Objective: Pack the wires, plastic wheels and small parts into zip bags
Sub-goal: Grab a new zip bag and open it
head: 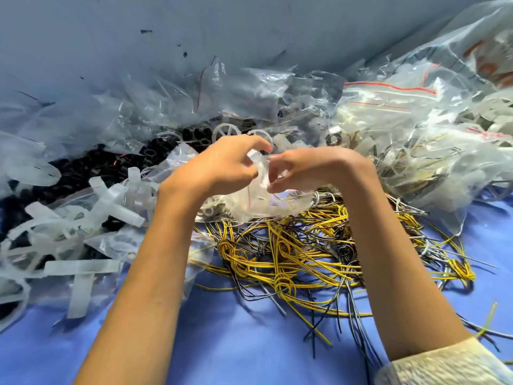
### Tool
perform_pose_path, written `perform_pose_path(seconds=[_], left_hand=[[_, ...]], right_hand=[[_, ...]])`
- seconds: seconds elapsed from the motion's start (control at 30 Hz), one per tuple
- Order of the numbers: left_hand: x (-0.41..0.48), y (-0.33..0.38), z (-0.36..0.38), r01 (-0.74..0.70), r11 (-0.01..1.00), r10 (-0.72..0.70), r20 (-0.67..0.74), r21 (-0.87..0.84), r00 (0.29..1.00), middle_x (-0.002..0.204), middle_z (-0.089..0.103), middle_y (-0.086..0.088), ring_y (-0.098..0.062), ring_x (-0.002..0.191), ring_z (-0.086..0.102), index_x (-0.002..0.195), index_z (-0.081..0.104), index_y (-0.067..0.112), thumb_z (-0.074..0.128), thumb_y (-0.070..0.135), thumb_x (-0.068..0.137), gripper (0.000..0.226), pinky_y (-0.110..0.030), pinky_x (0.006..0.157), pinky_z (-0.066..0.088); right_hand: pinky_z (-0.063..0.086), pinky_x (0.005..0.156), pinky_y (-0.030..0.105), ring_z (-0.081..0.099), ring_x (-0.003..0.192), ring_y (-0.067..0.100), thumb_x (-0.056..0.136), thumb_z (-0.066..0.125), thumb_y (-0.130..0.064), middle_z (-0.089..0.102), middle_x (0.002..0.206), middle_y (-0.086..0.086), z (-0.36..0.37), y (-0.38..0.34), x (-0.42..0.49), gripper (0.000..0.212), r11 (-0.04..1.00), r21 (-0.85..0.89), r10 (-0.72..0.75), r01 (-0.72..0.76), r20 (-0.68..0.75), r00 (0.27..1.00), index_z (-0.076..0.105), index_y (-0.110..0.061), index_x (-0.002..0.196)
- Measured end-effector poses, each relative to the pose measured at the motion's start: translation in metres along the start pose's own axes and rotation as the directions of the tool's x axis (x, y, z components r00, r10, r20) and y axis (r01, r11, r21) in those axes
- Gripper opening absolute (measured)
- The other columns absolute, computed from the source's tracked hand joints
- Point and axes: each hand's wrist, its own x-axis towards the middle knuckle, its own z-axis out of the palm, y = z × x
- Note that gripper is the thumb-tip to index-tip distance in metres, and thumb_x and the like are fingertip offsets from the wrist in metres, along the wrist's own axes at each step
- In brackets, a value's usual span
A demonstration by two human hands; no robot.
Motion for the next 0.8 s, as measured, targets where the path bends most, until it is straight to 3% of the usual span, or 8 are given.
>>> perform_pose_path(seconds=[0.07,0.17,0.2,0.27,0.33,0.47,0.57,0.8], left_hand=[[0.003,-0.013,0.001,0.083,0.996,-0.082,-0.007,0.041,0.997,0.137,0.052,-0.006,-0.022,0.118,0.053,0.136,0.047,0.016,0.056,0.01,0.087,0.05,-0.027,0.096,0.04],[0.007,-0.035,-0.001,0.252,0.948,-0.246,-0.053,0.193,0.968,0.141,0.048,-0.014,-0.03,0.127,0.045,0.136,0.048,0.015,0.058,0.03,0.089,0.05,-0.035,0.102,0.036],[0.008,-0.042,-0.002,0.324,0.912,-0.312,-0.089,0.252,0.946,0.141,0.046,-0.014,-0.032,0.129,0.041,0.135,0.05,0.017,0.057,0.035,0.089,0.05,-0.041,0.105,0.035],[0.005,-0.053,-0.006,0.459,0.84,-0.44,-0.129,0.29,0.888,0.144,0.039,-0.013,-0.034,0.132,0.033,0.135,0.049,0.024,0.056,0.038,0.087,0.05,-0.049,0.107,0.031],[0.0,-0.062,-0.01,0.534,0.814,-0.523,-0.111,0.229,0.845,0.143,0.039,-0.017,-0.037,0.13,0.036,0.136,0.047,0.023,0.057,0.036,0.088,0.052,-0.049,0.106,0.034],[-0.008,-0.068,-0.013,0.553,0.812,-0.553,-0.057,0.186,0.831,0.134,0.05,-0.018,-0.032,0.114,0.052,0.135,0.048,0.016,0.065,0.018,0.085,0.052,-0.035,0.09,0.042],[-0.011,-0.067,-0.011,0.548,0.823,-0.548,-0.042,0.149,0.835,0.132,0.052,-0.012,-0.027,0.107,0.052,0.133,0.049,0.02,0.065,0.007,0.081,0.057,-0.031,0.082,0.039],[-0.014,-0.07,-0.013,0.578,0.79,-0.577,-0.07,0.202,0.814,0.132,0.053,-0.013,-0.033,0.119,0.048,0.132,0.051,0.018,0.074,0.017,0.079,0.057,-0.039,0.093,0.041]], right_hand=[[0.05,0.065,0.029,0.057,0.081,0.015,0.092,0.057,-0.038,0.055,0.129,0.009,0.002,0.005,0.002,0.033,0.994,0.111,-0.026,0.023,0.018,1.0,0.057,-0.023,0.122],[0.056,0.084,0.035,0.052,0.117,0.018,0.088,0.062,-0.04,0.027,0.154,-0.006,0.005,0.007,0.005,0.069,0.964,0.261,-0.072,0.059,0.042,0.997,0.025,-0.043,0.146],[0.057,0.084,0.036,0.053,0.117,0.017,0.088,0.064,-0.039,0.019,0.157,-0.008,0.005,0.008,0.005,0.078,0.951,0.302,-0.079,0.066,0.03,0.996,0.015,-0.044,0.148],[0.057,0.076,0.03,0.06,0.089,0.01,0.088,0.063,-0.04,0.014,0.159,-0.008,0.004,0.008,0.005,0.085,0.941,0.334,-0.068,0.06,0.014,0.998,0.003,-0.047,0.147],[0.055,0.074,0.027,0.056,0.07,0.005,0.089,0.061,-0.043,0.018,0.158,-0.006,0.003,0.007,0.005,0.081,0.952,0.299,-0.063,0.063,-0.007,0.998,0.006,-0.049,0.147],[0.056,0.085,0.037,0.055,0.11,0.018,0.093,0.056,-0.04,0.021,0.157,-0.004,0.002,0.003,0.005,0.059,0.956,0.285,-0.087,0.075,0.031,0.996,0.028,-0.044,0.145],[0.056,0.087,0.038,0.053,0.116,0.02,0.095,0.053,-0.038,0.028,0.154,-0.003,0.0,-0.001,0.004,0.049,0.957,0.276,-0.099,0.086,0.033,0.995,0.038,-0.041,0.142],[0.055,0.088,0.033,0.058,0.094,0.013,0.092,0.054,-0.048,0.035,0.151,-0.007,-0.002,0.0,0.002,0.051,0.968,0.221,-0.126,0.121,0.012,0.992,0.039,-0.044,0.14]])
